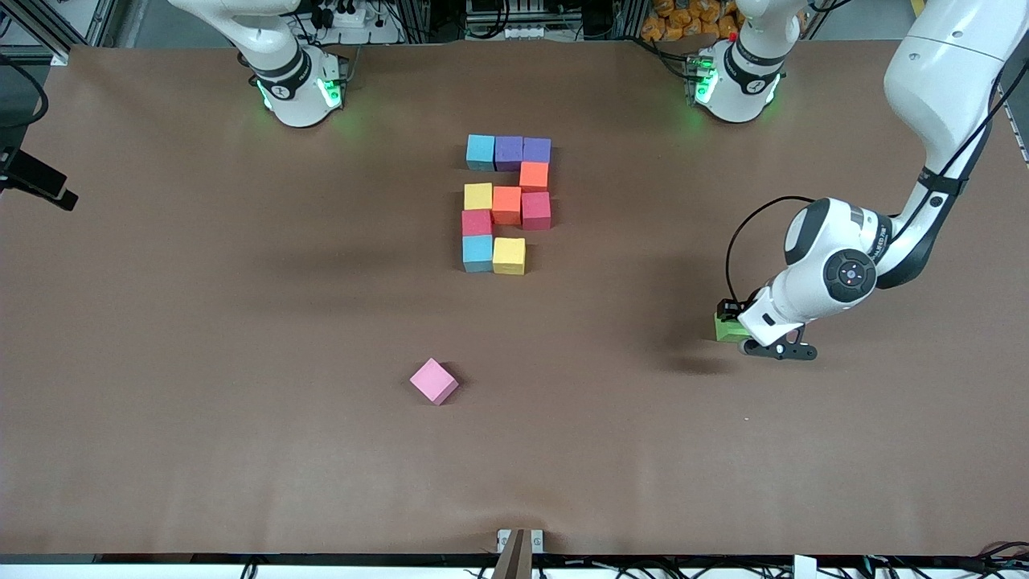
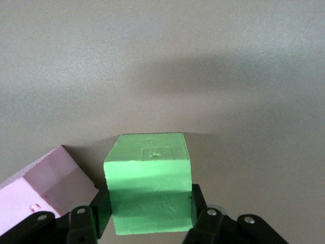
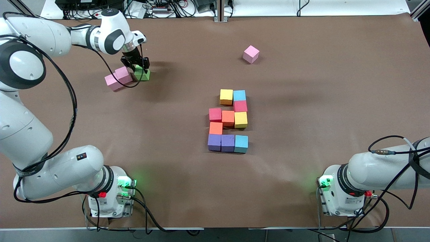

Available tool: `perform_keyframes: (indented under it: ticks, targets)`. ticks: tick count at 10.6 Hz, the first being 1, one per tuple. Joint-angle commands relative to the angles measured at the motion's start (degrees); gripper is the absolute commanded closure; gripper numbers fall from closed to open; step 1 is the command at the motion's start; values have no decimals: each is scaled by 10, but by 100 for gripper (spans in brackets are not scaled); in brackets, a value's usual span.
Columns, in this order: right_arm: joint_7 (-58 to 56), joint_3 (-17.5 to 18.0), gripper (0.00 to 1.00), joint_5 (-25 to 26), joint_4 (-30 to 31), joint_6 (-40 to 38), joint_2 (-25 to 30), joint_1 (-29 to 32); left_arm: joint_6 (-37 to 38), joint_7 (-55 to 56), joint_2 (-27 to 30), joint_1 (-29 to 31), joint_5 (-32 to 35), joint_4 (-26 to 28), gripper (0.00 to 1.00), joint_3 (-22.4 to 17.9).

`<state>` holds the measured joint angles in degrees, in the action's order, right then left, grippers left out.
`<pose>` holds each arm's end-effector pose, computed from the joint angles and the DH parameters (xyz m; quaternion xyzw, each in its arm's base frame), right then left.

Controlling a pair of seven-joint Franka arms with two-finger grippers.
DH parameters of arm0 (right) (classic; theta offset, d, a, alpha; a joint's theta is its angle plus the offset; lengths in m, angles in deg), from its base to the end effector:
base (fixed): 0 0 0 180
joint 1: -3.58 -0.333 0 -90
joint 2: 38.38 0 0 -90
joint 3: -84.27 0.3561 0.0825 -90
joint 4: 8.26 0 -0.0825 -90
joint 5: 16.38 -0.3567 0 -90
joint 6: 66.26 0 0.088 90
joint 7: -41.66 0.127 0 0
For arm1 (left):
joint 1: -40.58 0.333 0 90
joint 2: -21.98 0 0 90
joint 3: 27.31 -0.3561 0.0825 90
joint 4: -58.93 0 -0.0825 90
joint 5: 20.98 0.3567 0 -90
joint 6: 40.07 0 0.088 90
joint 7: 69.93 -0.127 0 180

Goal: Form number 2 with 11 blocks
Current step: 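Close the left gripper on the green block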

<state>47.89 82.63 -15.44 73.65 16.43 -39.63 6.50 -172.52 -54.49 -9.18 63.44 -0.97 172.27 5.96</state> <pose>0.5197 -0.0435 0.6839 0.9954 -0.0950 -0.0040 0.0085 0.5929 -0.0777 0.2560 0.9971 -0.0559 -0.0508 0.0127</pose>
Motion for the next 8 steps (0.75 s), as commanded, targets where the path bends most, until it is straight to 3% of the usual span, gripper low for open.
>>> perform_keyframes:
  ticks: [1, 4, 8]
  targets:
    - [0, 5, 0, 6, -5, -8, 4, 8, 10, 5, 4, -2, 13, -6, 33, 2]
    - [0, 5, 0, 6, -5, -8, 4, 8, 10, 4, -1, -3, 13, -10, 32, 2]
    - [0, 5, 0, 6, -5, -8, 4, 9, 10, 6, -4, -10, 13, -16, 48, 2]
